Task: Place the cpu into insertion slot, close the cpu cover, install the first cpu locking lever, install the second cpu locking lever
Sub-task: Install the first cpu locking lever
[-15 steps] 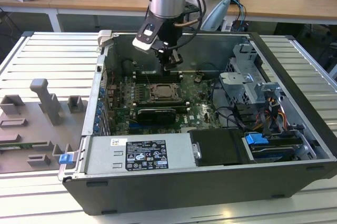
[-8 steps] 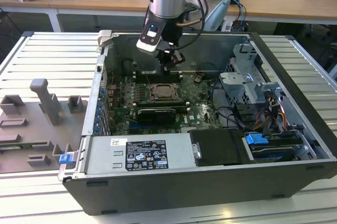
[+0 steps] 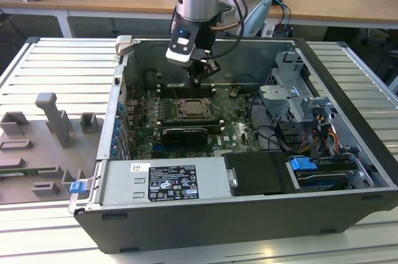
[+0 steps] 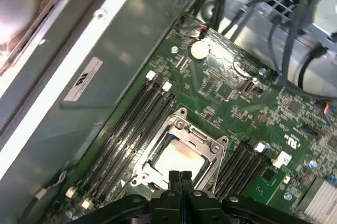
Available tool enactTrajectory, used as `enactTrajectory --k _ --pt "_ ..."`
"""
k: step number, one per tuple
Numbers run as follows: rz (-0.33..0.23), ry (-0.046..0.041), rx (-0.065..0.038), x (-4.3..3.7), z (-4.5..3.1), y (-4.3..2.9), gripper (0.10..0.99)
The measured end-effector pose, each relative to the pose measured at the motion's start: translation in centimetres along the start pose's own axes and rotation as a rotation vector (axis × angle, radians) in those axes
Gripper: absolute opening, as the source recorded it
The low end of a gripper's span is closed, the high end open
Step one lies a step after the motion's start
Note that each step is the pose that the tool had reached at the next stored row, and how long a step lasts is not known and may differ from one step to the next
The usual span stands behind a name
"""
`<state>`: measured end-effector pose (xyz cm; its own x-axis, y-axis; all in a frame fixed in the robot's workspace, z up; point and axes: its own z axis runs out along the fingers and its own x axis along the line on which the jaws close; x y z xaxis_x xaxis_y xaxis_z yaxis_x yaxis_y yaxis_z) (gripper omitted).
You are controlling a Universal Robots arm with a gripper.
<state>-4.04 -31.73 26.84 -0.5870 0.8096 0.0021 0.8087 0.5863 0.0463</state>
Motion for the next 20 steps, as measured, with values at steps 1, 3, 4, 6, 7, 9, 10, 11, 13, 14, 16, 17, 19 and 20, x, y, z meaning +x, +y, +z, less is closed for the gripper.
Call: enactTrajectory --k 1,3,4,6,7,9,10,11,13,14,16,17,19,20 --pt "-0.028 0.0013 0.000 0.00 0.00 0.00 0.106" --pt "-0.067 0.0031 0.000 0.00 0.00 0.00 0.106" --pt "-0.084 0.0038 0.000 0.00 0.00 0.00 0.106" --pt "-0.117 0.0054 0.000 0.00 0.00 0.00 0.106" --pt "-0.134 0.0062 0.000 0.00 0.00 0.00 0.106" --pt "-0.179 0.0083 0.000 0.00 0.00 0.00 0.106" --pt "-0.196 0.0091 0.000 0.00 0.00 0.00 0.106" --pt "-0.211 0.0098 0.000 0.00 0.00 0.00 0.106" --pt "-0.233 0.0108 0.001 0.00 0.00 0.00 0.106" --pt "-0.245 0.0114 0.001 0.00 0.00 0.00 0.106" --pt "-0.291 0.0135 0.001 0.00 0.00 0.00 0.106" --pt "-0.320 0.0149 0.001 0.00 0.01 0.00 0.106" --pt "-0.411 0.0190 0.001 0.00 0.02 0.00 0.106" --pt "-0.450 0.0208 0.001 0.00 0.04 0.00 0.106"
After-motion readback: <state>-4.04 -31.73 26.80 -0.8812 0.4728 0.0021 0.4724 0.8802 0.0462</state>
